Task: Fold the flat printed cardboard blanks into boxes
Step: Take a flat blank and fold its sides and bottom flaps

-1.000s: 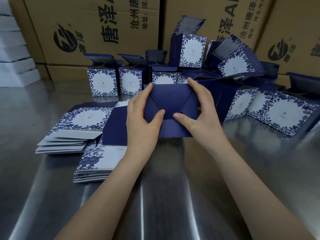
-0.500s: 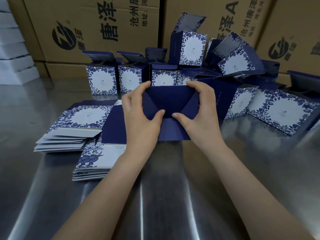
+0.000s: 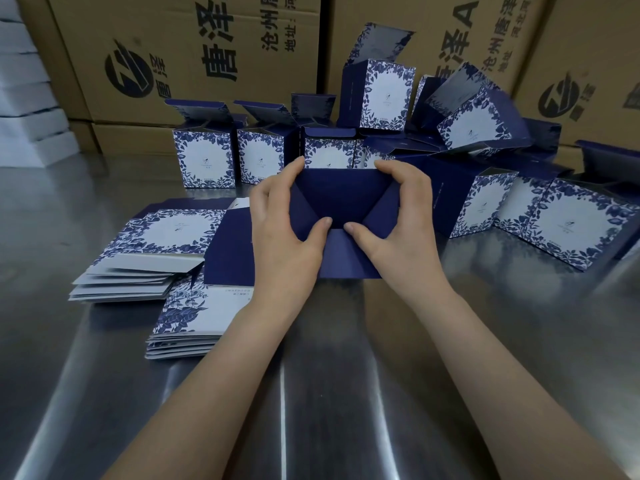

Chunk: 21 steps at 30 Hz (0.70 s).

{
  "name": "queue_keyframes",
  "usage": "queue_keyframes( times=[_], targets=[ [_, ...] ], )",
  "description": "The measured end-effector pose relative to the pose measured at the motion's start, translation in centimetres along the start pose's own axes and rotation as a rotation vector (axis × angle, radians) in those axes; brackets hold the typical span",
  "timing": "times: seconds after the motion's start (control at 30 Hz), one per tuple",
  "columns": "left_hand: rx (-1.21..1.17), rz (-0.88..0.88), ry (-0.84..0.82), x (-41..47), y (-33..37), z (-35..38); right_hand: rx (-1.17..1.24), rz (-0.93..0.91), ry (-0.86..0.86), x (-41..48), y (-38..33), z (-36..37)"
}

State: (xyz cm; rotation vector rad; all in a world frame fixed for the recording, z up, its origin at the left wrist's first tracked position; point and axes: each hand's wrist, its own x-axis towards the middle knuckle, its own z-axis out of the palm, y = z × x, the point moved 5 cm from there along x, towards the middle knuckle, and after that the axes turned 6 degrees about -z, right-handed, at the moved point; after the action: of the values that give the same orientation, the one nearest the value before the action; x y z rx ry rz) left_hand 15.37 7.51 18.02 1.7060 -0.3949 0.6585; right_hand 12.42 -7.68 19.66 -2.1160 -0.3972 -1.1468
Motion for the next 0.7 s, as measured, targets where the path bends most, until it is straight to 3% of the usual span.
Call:
queue_keyframes(
  times=[0.27, 0.5, 0.7],
  targets=[
    [-0.035, 0.003, -0.059, 0.1, -0.3, 0.0, 0.098, 0.066, 0.03, 0.0, 0.3, -0.2],
    [-0.289, -0.11, -0.251, -0.3, -0.5, 1.1, 0.208, 0.166, 0.161, 0.3, 1.7, -1.3],
    [-0.402, -0.437, -0.074, 0.4, -2.9, 0.5, 0.286, 0.248, 0.267, 0.4, 3.0, -2.2]
  ],
)
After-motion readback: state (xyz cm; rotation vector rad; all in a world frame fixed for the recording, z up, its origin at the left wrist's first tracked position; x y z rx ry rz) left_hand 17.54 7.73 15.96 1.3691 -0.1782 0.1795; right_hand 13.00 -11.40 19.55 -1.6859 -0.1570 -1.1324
